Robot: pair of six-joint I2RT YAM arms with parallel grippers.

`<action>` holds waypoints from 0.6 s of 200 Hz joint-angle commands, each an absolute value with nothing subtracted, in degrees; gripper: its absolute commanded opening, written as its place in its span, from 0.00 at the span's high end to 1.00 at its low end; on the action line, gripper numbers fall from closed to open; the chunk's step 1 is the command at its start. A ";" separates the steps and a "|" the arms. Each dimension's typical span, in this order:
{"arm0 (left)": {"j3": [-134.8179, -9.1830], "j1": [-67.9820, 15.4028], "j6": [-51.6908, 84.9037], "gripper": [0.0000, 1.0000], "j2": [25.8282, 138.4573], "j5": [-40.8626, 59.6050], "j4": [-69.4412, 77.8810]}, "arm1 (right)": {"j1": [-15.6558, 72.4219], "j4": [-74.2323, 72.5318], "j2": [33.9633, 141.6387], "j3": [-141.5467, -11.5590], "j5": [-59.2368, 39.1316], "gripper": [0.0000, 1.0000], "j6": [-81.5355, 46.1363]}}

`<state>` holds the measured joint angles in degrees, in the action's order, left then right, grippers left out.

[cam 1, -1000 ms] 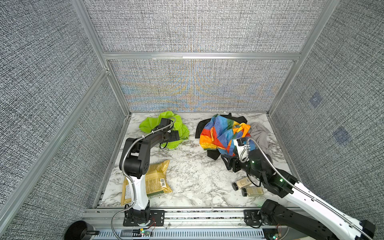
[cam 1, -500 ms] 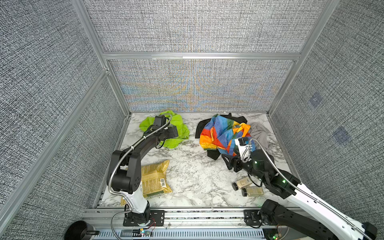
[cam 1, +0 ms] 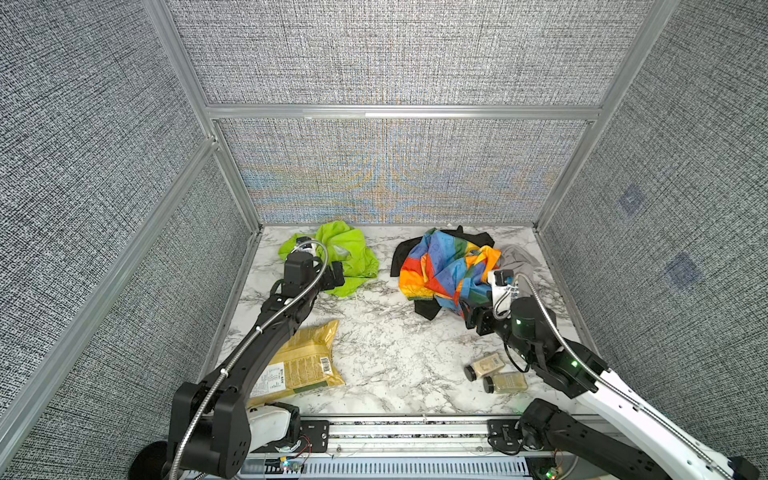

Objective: Pick out a specific cloth from the pile

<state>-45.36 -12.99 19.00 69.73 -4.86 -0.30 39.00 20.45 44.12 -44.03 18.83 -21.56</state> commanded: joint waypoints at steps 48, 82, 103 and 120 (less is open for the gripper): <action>-28.47 -12.63 5.38 0.01 71.51 -20.62 29.01 | 24.00 11.88 52.60 -41.63 20.23 0.01 -19.54; -27.07 -11.27 0.02 0.01 75.07 -20.56 36.69 | 18.15 4.39 56.21 -35.35 26.83 0.01 -17.65; -22.46 -8.92 -3.12 0.01 76.57 -19.33 48.23 | 13.50 -2.07 56.71 -31.25 25.59 0.01 -15.16; -21.70 -6.52 -2.77 0.01 77.96 -17.60 49.14 | 9.70 -4.39 57.66 -30.16 24.79 0.01 -14.85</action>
